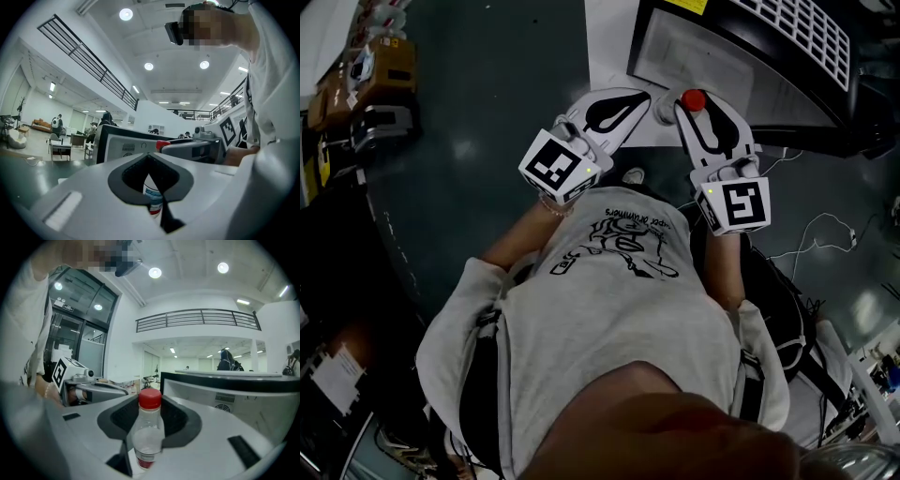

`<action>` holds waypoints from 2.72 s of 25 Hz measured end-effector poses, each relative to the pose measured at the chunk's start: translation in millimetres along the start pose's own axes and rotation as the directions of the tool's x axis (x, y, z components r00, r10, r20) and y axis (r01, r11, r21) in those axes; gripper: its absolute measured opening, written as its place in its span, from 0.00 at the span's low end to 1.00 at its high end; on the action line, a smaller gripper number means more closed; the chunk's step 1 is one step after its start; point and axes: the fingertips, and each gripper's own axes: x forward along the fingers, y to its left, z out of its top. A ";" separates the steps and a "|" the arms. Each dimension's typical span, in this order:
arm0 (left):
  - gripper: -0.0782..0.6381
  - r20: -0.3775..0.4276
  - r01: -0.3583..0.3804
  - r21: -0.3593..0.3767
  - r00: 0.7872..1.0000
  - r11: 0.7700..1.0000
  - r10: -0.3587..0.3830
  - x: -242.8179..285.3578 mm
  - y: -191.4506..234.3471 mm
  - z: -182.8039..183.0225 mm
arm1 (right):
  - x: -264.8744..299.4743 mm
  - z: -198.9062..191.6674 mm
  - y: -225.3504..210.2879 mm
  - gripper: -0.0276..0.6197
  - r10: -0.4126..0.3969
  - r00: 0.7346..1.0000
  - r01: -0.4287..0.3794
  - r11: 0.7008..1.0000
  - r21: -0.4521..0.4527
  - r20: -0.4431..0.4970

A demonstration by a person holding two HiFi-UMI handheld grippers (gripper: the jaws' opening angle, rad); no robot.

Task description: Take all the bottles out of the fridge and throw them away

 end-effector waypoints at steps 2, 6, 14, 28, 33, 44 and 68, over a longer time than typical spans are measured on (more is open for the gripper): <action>0.12 0.001 -0.013 -0.001 1.000 1.000 0.013 -10.2 5.2 0.7 | 7.4 2.2 8.7 0.27 0.014 1.000 -0.014 1.000 -0.003 0.001; 0.12 0.002 -0.041 -0.002 0.999 0.999 0.041 -30.4 15.1 0.3 | 20.7 5.6 26.3 0.27 0.044 0.999 -0.044 0.999 -0.013 0.009; 0.12 0.012 -0.102 -0.003 0.995 0.995 0.102 -78.8 30.6 7.4 | 43.0 17.6 68.8 0.27 0.102 0.995 -0.102 0.995 -0.021 0.017; 0.12 0.027 -0.197 -0.004 0.980 0.980 0.197 -150.7 55.5 12.3 | 81.1 31.0 136.4 0.27 0.206 0.978 -0.204 0.978 -0.053 0.029; 0.12 0.031 -0.234 -0.008 0.972 0.972 0.234 -179.3 67.9 9.3 | 97.6 31.0 162.5 0.27 0.241 0.970 -0.239 0.969 -0.061 0.025; 0.12 0.028 -0.300 -0.022 0.953 0.954 0.301 -244.7 92.4 -0.8 | 132.8 31.3 225.3 0.27 0.313 0.950 -0.311 0.947 -0.080 0.013; 0.12 0.018 -0.474 -0.060 0.880 0.879 0.475 -280.1 111.5 -12.6 | 156.3 24.9 252.2 0.27 0.465 0.885 -0.463 0.881 -0.094 -0.005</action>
